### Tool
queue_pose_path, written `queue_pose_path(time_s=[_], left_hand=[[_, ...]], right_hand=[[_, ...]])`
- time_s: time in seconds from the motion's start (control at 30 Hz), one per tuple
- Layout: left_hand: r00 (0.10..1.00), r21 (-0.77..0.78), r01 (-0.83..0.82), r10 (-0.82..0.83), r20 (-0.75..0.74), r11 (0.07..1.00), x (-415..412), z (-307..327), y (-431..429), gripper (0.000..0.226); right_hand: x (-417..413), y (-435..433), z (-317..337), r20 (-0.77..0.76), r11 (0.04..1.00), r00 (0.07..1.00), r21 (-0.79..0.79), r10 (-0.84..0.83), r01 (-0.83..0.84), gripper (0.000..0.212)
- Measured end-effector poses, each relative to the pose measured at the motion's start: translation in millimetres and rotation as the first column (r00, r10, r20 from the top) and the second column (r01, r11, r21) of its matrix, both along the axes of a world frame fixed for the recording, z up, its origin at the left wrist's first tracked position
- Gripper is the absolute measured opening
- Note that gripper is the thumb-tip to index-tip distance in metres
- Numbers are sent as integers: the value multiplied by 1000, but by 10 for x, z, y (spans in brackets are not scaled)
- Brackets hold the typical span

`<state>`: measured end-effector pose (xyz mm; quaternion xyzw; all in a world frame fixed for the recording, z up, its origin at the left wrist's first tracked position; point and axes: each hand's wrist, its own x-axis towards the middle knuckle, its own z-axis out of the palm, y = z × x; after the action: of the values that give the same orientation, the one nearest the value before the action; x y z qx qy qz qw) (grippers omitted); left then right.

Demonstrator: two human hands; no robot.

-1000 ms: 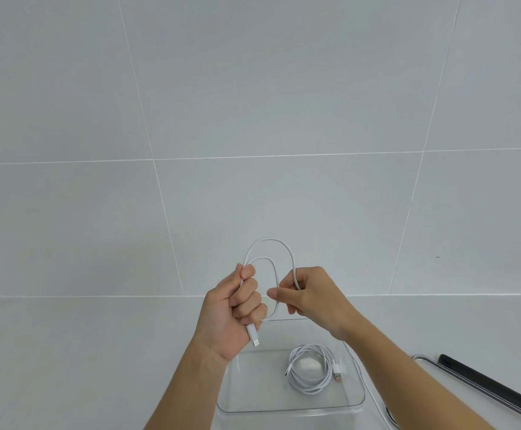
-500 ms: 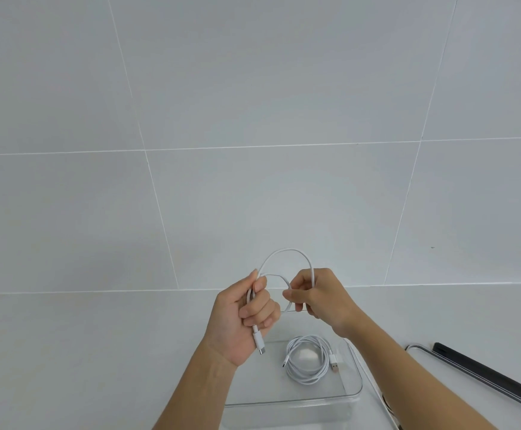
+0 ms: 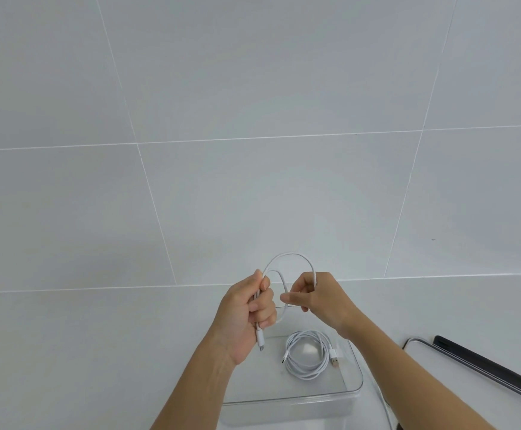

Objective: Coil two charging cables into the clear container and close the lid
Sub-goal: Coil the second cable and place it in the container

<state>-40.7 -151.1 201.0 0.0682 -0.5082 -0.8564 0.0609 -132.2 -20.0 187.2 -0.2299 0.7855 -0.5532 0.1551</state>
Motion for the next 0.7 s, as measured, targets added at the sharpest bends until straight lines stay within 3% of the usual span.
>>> queue_pose_path(time_s=[0.1,0.27,0.43,0.7], left_hand=[[997,53,-77,77,17,996,-7,19,-107,34],[993,262,-121,120,19,958,51,96,-279,35],[994,342,-101,107,-1,934,84,187,-298,36],[973,484,-70,166,-158,872,158,325,-464,23]], right_hand=[[-39,98,12,48,987,999,-162,14,-6,17],[-170,325,75,29,871,995,-482,-93,96,21],[-240,396,79,-80,884,983,-454,-168,114,21],[-211,440,-170,-15,854,979,-493,-203,169,30]])
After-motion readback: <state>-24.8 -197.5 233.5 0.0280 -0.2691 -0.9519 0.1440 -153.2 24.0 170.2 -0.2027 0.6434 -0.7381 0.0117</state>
